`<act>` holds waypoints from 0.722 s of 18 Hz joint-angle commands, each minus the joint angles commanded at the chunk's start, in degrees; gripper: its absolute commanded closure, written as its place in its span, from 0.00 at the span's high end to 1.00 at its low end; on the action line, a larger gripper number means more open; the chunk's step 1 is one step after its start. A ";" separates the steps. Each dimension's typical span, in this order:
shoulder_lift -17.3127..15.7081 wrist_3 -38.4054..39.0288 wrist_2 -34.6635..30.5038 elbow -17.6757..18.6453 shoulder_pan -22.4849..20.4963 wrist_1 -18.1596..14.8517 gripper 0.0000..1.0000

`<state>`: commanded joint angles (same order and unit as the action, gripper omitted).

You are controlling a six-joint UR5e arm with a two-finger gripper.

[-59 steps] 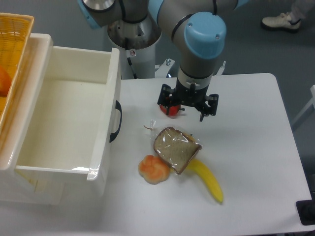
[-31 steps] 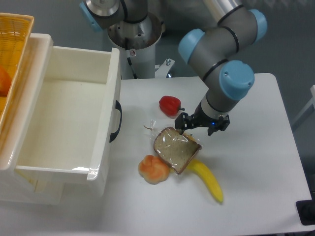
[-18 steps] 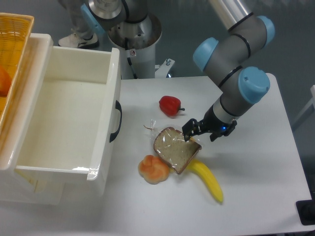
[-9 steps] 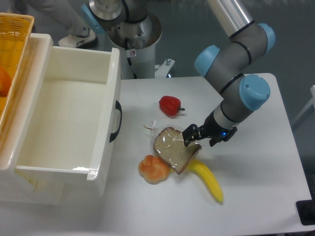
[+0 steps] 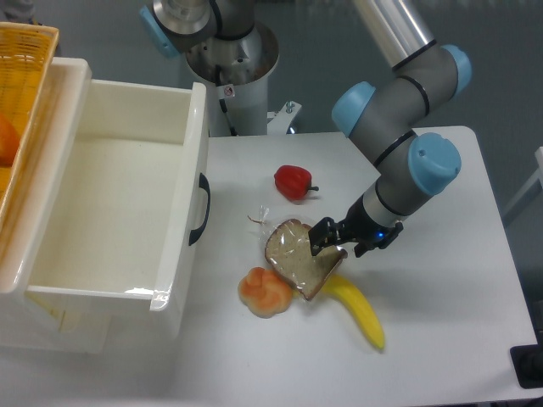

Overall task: Pick up the toast
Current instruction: 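Lower the gripper onto the toast's wrapped edge and close it, then lift the grasped toast up off the table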

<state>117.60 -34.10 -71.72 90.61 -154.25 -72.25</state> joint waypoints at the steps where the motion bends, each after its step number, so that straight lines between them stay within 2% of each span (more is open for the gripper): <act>1: 0.00 0.00 0.00 0.09 0.00 0.00 0.94; 3: -0.17 0.00 -0.09 0.35 0.00 -0.09 0.85; 9: -0.18 0.00 -0.09 0.62 0.00 0.00 0.66; 13: -0.44 0.09 -0.09 0.62 0.00 -0.17 0.49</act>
<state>117.16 -34.01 -71.81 91.23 -154.25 -72.42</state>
